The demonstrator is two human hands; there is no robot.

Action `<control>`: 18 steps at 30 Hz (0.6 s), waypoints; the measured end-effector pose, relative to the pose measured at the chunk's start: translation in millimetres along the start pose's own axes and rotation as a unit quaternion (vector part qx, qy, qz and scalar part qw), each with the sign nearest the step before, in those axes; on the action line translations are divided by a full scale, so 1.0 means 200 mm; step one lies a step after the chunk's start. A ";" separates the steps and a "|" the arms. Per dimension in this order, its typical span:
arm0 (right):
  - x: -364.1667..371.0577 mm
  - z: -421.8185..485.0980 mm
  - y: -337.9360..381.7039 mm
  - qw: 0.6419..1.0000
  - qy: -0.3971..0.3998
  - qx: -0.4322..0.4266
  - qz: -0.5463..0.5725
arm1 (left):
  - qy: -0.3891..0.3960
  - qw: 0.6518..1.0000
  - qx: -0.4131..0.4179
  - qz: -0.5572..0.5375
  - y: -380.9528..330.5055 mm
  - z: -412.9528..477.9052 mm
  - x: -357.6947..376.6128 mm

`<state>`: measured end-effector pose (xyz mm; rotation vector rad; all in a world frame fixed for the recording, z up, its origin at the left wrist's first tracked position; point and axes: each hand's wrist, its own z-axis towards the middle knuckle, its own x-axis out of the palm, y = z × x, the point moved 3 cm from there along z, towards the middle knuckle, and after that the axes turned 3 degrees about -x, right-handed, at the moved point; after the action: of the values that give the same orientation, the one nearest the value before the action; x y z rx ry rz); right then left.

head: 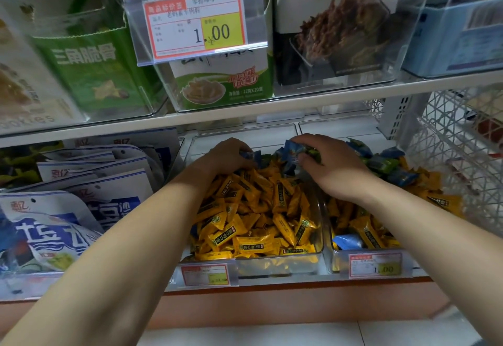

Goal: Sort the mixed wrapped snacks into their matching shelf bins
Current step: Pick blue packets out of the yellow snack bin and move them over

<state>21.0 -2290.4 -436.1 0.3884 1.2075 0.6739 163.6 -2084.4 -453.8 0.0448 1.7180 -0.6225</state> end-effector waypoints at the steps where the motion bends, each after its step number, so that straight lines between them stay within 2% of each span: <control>1: 0.00 0.00 0.00 1.000 0.000 0.000 0.000 | 0.006 1.000 0.004 0.000 0.00 -0.01 -0.01; 5: 0.00 0.00 0.01 1.000 0.001 0.000 0.000 | 0.036 0.999 0.018 -0.016 0.03 -0.06 -0.02; 9: -0.01 0.00 0.01 1.000 0.004 0.001 0.004 | 0.036 0.998 -0.013 -0.048 0.06 -0.08 0.00; 16: -0.01 -0.01 0.02 1.000 0.010 0.002 0.001 | 0.068 0.997 -0.030 -0.028 0.05 -0.09 0.01; 18: -0.01 -0.01 0.02 1.000 0.010 0.003 0.007 | 0.050 0.998 -0.025 -0.026 0.04 -0.09 0.01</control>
<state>17.1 -2289.8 -432.7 0.3967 1.2267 0.6876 150.3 -2071.0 -455.9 -0.0043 1.8362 -0.6248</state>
